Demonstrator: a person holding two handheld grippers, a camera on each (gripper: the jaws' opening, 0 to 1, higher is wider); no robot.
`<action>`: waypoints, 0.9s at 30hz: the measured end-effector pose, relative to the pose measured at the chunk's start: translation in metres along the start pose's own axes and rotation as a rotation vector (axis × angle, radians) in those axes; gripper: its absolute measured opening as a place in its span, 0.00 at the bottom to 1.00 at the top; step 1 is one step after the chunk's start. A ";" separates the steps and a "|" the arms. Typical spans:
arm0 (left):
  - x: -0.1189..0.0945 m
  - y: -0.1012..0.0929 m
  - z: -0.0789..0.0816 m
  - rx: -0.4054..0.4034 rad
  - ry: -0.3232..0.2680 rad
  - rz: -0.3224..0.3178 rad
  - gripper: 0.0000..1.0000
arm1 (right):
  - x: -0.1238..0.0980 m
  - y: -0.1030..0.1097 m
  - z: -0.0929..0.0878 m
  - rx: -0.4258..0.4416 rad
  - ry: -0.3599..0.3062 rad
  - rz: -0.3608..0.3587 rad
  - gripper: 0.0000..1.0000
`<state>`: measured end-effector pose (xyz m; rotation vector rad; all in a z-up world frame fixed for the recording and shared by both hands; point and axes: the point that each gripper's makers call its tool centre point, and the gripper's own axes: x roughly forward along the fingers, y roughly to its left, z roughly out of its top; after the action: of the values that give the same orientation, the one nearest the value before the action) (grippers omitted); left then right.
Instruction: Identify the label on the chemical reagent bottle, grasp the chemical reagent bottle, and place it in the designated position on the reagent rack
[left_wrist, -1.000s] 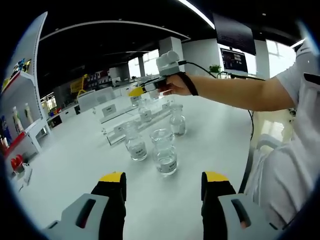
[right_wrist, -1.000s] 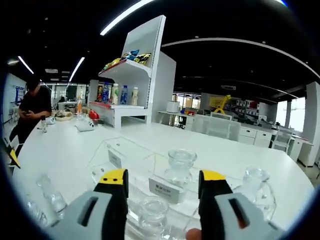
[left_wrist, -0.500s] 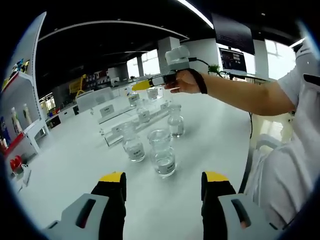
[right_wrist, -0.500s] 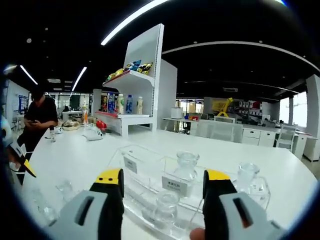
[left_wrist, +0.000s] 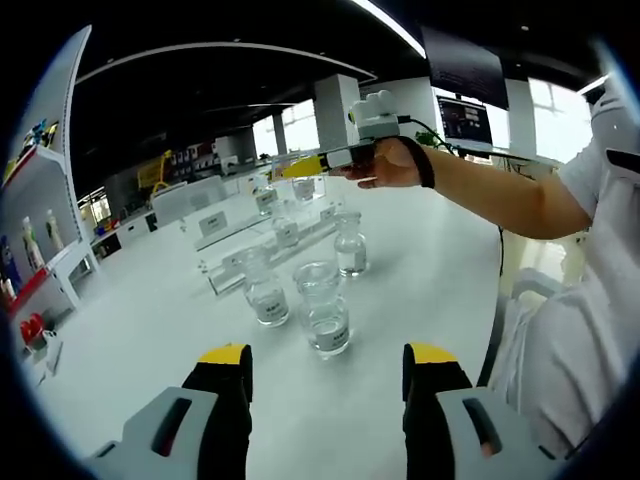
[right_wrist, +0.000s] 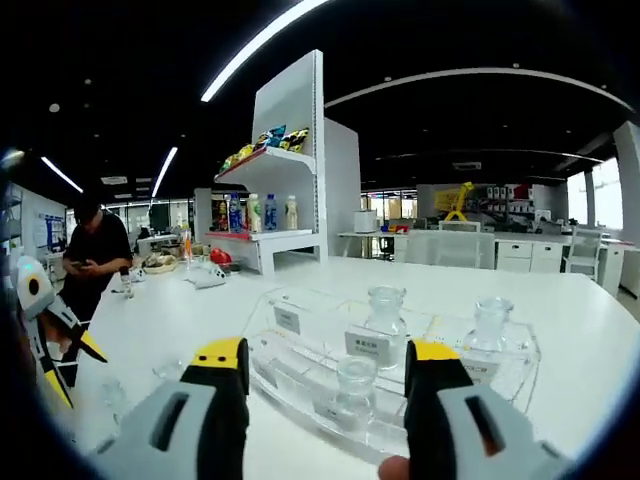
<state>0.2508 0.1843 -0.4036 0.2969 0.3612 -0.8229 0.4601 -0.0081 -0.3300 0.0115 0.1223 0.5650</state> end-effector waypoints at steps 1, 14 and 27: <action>0.000 0.000 0.000 0.000 0.000 0.000 0.61 | -0.004 0.000 -0.001 0.002 0.001 0.001 0.61; -0.002 -0.001 0.004 0.011 -0.003 -0.002 0.61 | -0.031 -0.005 -0.009 0.003 -0.001 -0.010 0.59; 0.001 -0.005 0.009 0.023 -0.001 -0.015 0.61 | -0.063 -0.002 -0.007 0.002 -0.058 0.005 0.56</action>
<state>0.2493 0.1764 -0.3967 0.3157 0.3532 -0.8423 0.4076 -0.0442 -0.3300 0.0300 0.0669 0.5695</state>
